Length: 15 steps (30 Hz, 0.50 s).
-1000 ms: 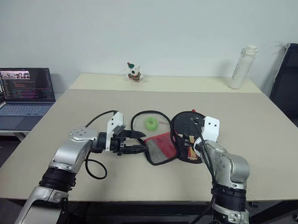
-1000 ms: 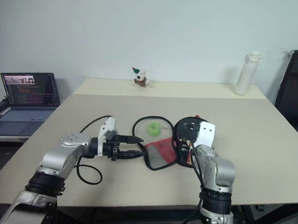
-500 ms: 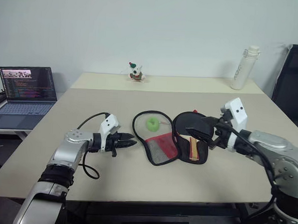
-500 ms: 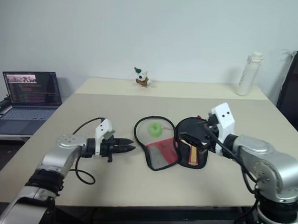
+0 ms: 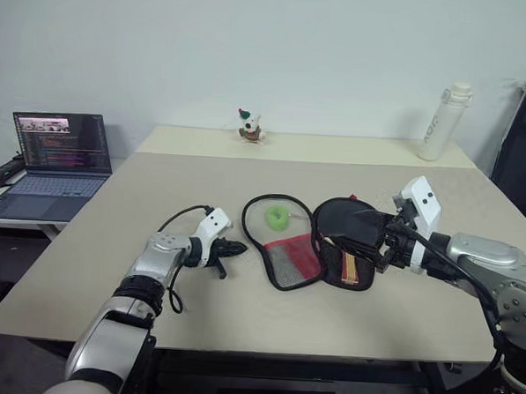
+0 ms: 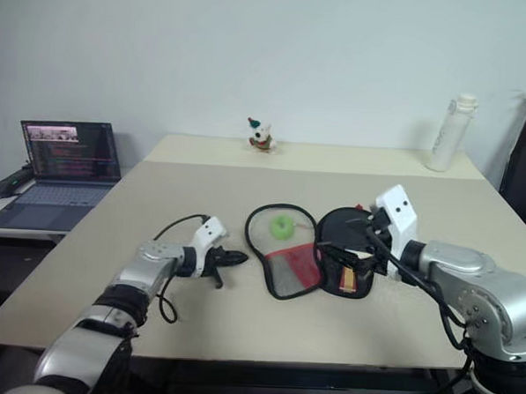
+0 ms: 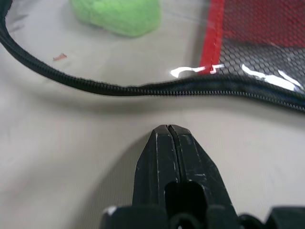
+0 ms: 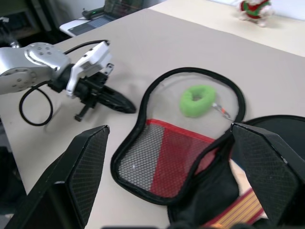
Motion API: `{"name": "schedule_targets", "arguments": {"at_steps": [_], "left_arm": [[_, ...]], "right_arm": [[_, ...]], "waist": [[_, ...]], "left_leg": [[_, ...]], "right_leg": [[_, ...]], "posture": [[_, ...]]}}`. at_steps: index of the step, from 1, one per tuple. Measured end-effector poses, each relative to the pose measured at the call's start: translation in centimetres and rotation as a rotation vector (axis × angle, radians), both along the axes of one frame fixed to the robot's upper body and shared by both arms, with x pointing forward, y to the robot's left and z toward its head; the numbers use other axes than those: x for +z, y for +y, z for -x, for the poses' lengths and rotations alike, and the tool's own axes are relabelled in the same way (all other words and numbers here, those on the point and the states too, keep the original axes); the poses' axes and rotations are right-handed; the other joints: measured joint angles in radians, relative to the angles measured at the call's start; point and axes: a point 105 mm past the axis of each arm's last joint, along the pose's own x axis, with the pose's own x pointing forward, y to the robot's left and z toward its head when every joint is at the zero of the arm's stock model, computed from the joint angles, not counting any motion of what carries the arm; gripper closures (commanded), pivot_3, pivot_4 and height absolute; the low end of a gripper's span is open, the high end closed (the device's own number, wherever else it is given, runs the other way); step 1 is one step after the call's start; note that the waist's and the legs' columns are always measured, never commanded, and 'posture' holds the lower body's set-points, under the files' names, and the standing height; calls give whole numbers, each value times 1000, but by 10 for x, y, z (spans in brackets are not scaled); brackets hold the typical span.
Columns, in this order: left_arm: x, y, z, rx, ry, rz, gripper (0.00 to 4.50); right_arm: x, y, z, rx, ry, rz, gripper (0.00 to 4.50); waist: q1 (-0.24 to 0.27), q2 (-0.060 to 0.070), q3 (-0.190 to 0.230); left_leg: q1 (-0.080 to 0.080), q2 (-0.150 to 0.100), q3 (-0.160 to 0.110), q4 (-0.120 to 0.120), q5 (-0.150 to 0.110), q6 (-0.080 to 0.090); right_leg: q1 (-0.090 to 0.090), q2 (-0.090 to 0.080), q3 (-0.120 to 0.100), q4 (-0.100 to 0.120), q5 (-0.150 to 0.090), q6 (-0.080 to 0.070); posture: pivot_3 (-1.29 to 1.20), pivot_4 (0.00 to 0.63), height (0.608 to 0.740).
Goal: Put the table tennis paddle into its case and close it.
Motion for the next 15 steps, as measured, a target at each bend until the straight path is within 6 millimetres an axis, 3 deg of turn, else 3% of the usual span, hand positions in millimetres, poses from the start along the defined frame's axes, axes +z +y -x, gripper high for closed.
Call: {"name": "schedule_targets", "arguments": {"at_steps": [8,11,15], "left_arm": [[7,-49,-9,-63,-12,57,4483],[28,-65,-14,-104,-53,75,4483],[71,-97,-18,-189,-130,159,4483]], "right_arm": [[-3,-9,0,-26,-3,25,0],[-5,-18,1,-55,7,31,0],[1,-34,3,-101,-9,39,0]], "waist": [[14,-3,2],[14,-5,3],[16,-6,4]], "left_leg": [[-6,-1,0,3,0,0],[-10,-1,0,3,0,0],[-11,-1,0,4,0,0]], "right_leg": [[-1,0,0,-4,3,5],[-5,0,0,-4,3,5],[-6,-1,-1,-5,3,5]], "posture": [[0,150,740],[0,150,740],[0,150,740]]}}
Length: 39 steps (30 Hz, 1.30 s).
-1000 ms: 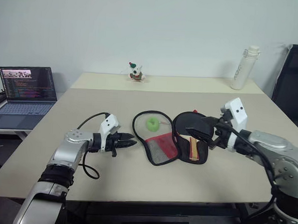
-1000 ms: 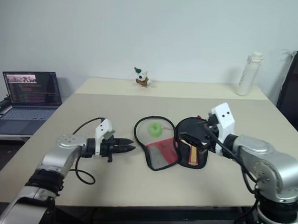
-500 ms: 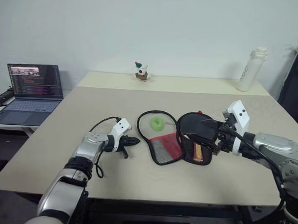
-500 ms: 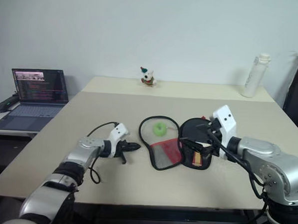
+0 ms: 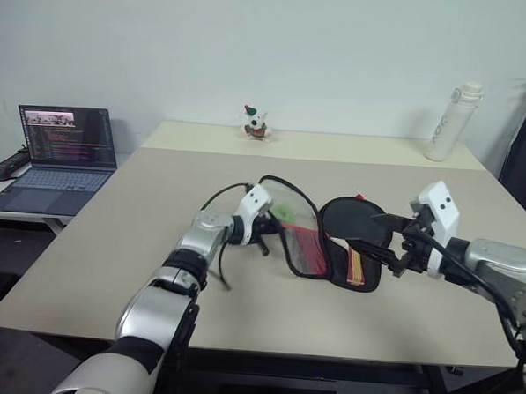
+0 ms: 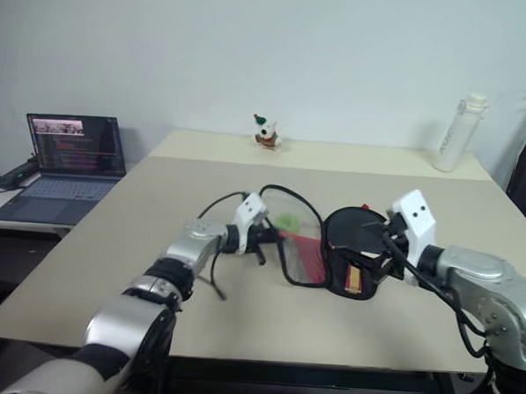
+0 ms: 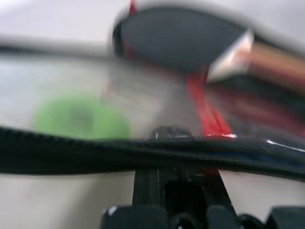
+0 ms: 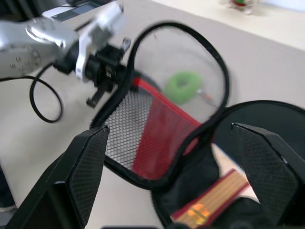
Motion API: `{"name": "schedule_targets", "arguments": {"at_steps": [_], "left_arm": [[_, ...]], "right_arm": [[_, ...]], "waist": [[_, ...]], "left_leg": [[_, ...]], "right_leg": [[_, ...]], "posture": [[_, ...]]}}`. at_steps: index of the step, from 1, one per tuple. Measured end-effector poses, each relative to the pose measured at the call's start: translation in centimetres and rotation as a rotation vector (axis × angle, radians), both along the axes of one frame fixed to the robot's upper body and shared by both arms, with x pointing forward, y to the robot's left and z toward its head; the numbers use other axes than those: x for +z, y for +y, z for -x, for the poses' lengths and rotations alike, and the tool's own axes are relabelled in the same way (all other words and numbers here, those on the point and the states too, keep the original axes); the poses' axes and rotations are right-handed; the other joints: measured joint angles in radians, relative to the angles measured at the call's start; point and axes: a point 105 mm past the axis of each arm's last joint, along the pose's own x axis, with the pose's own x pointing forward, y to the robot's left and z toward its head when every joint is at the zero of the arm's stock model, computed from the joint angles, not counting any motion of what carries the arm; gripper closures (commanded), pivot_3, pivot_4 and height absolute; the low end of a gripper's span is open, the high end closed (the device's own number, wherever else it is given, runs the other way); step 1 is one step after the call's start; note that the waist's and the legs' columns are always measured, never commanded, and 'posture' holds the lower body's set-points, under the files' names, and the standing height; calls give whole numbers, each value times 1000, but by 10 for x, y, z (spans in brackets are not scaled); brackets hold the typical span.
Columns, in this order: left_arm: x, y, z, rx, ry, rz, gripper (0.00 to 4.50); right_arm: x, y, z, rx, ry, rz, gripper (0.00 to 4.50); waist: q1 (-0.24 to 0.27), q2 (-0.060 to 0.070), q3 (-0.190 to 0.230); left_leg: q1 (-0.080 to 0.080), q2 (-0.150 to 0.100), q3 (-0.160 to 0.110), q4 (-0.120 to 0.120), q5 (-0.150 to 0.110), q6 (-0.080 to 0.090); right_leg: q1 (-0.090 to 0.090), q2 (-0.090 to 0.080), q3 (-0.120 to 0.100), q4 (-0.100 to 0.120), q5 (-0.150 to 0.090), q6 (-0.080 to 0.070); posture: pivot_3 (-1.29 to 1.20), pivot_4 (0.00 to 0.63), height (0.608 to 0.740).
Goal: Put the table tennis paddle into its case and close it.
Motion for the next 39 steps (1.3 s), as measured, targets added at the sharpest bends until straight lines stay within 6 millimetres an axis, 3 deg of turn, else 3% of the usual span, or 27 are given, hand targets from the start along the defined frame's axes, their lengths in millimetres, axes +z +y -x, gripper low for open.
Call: {"name": "schedule_targets", "arguments": {"at_steps": [3,6,9,13,16,19,23,26,32,39], "left_arm": [[37,-36,3,-81,-65,80,4483],[59,-68,11,-156,-110,112,4483],[57,-90,20,-207,-104,126,4483],[50,-93,22,-224,-90,123,4483],[43,-84,23,-234,-74,118,4483],[29,-62,23,-246,-36,113,4483],[16,-14,33,-271,26,140,4483],[16,12,39,-235,34,152,4483],[19,37,58,-195,43,163,4483],[22,50,72,-152,57,149,4483]], "right_arm": [[1,-14,3,-42,16,3,0],[3,-26,1,-92,30,-8,0],[2,-37,-2,-144,44,-15,0],[-1,-42,-4,-175,58,-19,0],[-7,-46,-9,-210,77,-25,0],[-21,-51,-18,-255,124,-36,0],[-45,-52,-36,-295,198,-56,0],[-61,-55,-52,-336,233,-47,0],[-90,-56,-86,-420,287,-60,0],[-118,-56,-102,-442,350,-53,0]], "waist": [[2,-1,1],[2,-1,1],[-7,-1,1],[-21,-1,1],[-28,-1,1],[-30,-1,1],[-37,0,1],[-30,0,1],[-28,0,1],[-27,0,1]], "left_leg": [[0,0,0,1,0,0],[0,-1,1,1,0,0],[1,0,1,0,0,0],[2,1,1,0,0,0],[2,0,1,1,0,0],[3,1,2,1,0,0],[4,1,2,0,0,0],[4,1,1,2,0,0],[2,1,1,7,0,0],[2,1,1,11,0,0]], "right_leg": [[0,0,0,0,0,0],[0,0,0,0,0,1],[0,0,1,1,0,1],[0,1,1,2,0,1],[0,1,2,3,0,0],[0,1,2,4,0,0],[0,1,3,5,3,-5],[1,1,3,5,3,-5],[1,1,3,6,4,-6],[2,1,2,7,5,-4]], "posture": [[0,150,740],[0,150,740],[0,150,740],[0,150,740],[0,150,740],[0,150,740],[0,150,740],[0,150,740],[0,150,740],[0,150,740]]}}
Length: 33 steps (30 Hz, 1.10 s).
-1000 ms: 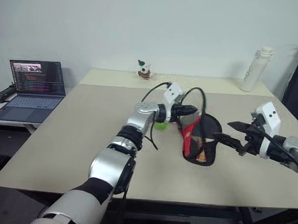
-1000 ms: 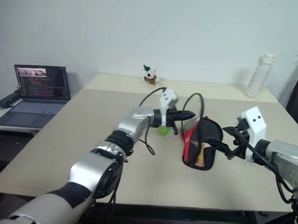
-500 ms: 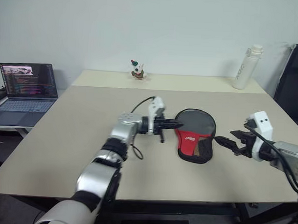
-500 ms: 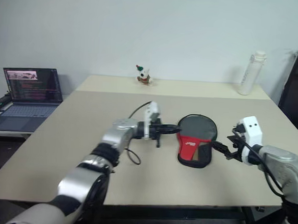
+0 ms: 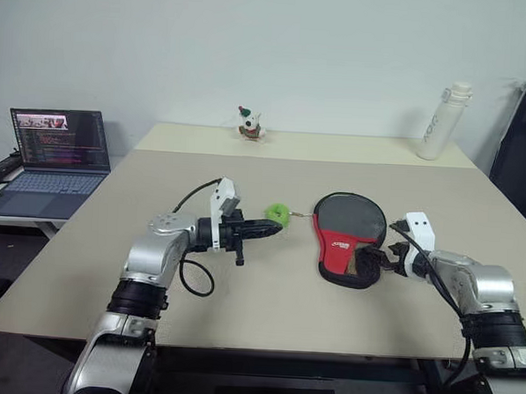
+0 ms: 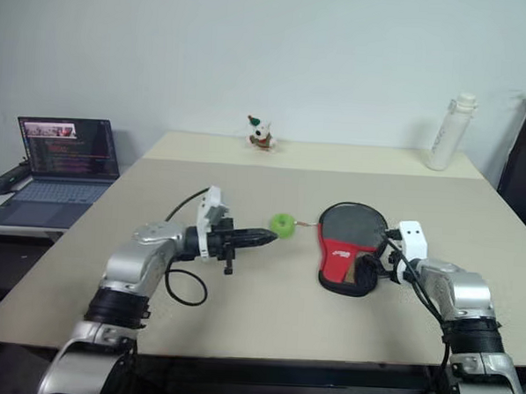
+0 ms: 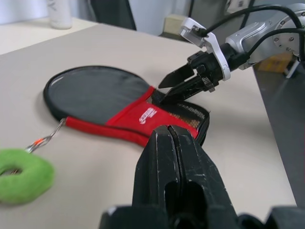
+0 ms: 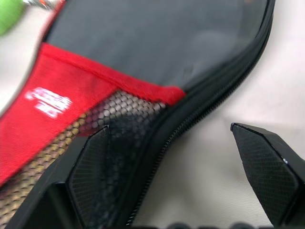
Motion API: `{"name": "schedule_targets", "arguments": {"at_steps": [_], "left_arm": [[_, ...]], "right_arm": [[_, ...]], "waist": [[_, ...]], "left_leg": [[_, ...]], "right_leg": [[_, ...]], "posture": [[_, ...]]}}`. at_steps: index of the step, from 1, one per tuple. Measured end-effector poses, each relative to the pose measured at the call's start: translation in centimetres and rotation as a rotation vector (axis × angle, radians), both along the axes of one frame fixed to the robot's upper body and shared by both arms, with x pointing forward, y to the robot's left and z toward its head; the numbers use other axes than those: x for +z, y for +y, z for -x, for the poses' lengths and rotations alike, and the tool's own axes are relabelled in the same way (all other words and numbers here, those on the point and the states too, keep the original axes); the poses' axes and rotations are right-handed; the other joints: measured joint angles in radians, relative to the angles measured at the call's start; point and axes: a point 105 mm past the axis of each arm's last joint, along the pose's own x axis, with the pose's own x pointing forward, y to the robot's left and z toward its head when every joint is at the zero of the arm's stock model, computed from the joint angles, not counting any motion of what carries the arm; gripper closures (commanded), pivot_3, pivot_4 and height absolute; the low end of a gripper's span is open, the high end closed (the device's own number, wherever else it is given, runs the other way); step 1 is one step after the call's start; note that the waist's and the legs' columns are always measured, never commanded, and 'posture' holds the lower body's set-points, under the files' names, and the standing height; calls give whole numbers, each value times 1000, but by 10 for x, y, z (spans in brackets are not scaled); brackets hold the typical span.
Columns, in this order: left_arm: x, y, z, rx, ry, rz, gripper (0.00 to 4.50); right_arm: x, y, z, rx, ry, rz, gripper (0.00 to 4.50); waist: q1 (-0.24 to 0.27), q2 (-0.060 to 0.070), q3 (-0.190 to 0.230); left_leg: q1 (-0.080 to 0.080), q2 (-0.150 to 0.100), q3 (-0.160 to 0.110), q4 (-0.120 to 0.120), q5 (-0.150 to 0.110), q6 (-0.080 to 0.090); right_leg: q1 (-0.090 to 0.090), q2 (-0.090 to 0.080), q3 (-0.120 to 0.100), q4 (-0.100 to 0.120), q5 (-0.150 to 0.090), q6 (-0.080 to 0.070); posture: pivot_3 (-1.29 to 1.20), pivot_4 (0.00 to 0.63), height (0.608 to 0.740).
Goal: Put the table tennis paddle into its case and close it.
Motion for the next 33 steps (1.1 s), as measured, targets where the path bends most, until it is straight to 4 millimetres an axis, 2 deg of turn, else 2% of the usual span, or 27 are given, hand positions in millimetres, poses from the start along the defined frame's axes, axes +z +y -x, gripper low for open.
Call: {"name": "schedule_targets", "arguments": {"at_steps": [3,10,14,21,25,33], "left_arm": [[4,1,2,14,-8,3,4483],[2,5,1,48,3,2,4483],[1,5,2,52,1,-7,4500],[-7,17,6,75,14,-47,4500],[-13,24,11,71,44,-66,4500],[-20,39,41,-29,112,-102,4500]], "right_arm": [[-1,1,-4,11,2,6,0],[-4,25,-13,85,15,14,0],[-7,36,-16,110,24,5,949],[-10,58,-21,163,60,-55,3300],[-11,72,-22,197,83,-103,4459],[-8,103,-21,297,112,-168,4485]], "waist": [[-1,0,0],[-20,0,0],[-32,-1,-1],[-39,-2,-1],[-44,-2,-1],[-61,-2,-1]], "left_leg": [[0,0,0,2,0,0],[5,2,2,2,0,0],[8,3,4,1,0,0],[15,12,10,-1,0,0],[16,17,12,-1,0,0],[18,27,23,-3,-1,-1]], "right_leg": [[1,0,0,0,1,2],[4,2,2,0,1,2],[5,2,3,1,1,2],[7,10,9,0,4,-2],[6,18,14,1,6,-6],[2,27,25,0,8,-8]], "posture": [[0,150,740],[0,150,740],[0,150,740],[0,150,740],[0,150,740],[0,150,740]]}}
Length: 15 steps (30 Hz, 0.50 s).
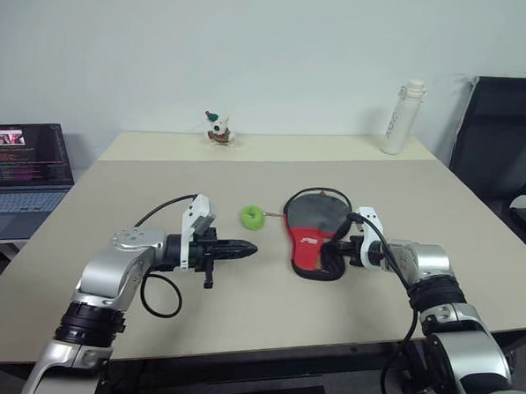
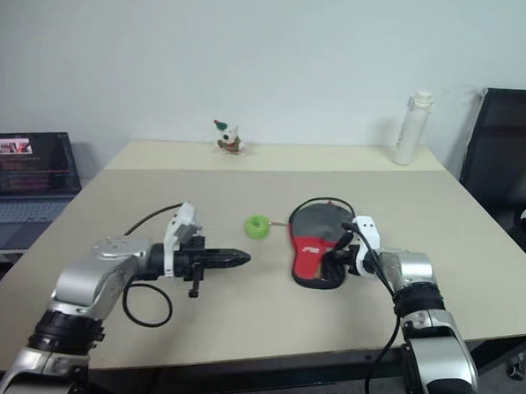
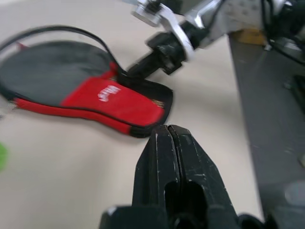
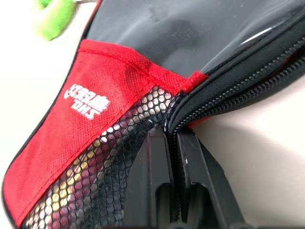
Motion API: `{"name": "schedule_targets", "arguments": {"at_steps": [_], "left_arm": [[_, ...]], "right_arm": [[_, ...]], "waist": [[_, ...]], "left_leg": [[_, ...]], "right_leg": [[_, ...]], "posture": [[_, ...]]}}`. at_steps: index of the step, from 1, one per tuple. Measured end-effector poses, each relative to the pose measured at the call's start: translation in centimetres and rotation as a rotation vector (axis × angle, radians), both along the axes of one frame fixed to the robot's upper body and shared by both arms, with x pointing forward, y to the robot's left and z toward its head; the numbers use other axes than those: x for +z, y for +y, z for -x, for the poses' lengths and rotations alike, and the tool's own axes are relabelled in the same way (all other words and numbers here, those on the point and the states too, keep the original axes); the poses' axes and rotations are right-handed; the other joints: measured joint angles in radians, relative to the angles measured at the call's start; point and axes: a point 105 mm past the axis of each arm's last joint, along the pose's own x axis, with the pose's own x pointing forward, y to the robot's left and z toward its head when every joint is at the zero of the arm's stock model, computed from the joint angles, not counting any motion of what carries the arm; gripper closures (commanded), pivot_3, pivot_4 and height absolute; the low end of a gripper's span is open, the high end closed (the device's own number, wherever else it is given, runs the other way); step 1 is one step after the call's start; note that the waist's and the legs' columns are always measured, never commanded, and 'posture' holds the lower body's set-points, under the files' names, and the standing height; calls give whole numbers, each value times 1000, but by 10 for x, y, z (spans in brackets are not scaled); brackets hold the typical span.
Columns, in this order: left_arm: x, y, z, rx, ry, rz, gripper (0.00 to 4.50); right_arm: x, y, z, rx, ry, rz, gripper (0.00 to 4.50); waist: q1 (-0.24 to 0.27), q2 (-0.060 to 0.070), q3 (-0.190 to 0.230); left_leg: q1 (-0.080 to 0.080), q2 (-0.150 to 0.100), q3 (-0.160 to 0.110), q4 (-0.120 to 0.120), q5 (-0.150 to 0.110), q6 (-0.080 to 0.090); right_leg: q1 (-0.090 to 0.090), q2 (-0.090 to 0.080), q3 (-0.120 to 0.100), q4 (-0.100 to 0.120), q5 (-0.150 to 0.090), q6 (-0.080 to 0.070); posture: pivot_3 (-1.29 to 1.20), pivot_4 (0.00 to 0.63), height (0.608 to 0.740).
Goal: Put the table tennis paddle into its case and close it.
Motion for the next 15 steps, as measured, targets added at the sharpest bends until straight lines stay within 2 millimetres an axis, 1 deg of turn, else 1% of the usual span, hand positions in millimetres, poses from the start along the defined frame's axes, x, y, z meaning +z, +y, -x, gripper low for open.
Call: {"name": "schedule_targets", "arguments": {"at_steps": [2,4,6,9,11,15], "left_arm": [[-1,4,5,-7,10,-14,4500],[-2,7,12,-25,30,-22,4500],[-3,6,18,-42,39,-19,4500],[-3,3,23,-58,49,-8,4500],[-3,2,27,-68,56,-1,4500],[-5,3,30,-62,62,-5,4500]], "right_arm": [[0,13,3,38,10,-11,4485],[1,31,8,87,22,-28,4485],[3,45,14,129,28,-44,4485],[2,61,27,176,45,-66,4485],[0,63,36,180,61,-74,4485],[-4,52,58,160,84,-69,4485]], "waist": [[-1,0,0],[-1,0,0],[0,0,0],[7,0,0],[13,0,0],[30,0,0]], "left_leg": [[0,5,3,0,-1,-2],[0,7,3,-1,-2,-1],[-1,8,3,-2,-2,-1],[-3,8,3,-3,-2,-2],[-4,7,3,-3,-2,-2],[-4,7,4,-3,-3,-4]], "right_leg": [[-2,5,2,0,1,-1],[-4,7,3,0,1,-2],[-5,8,3,0,0,-2],[-6,8,2,-1,0,-2],[-7,7,3,-2,0,-2],[-7,6,3,-3,0,-2]], "posture": [[0,150,740],[0,150,740],[0,150,740],[0,150,740],[0,150,740],[0,150,740]]}}
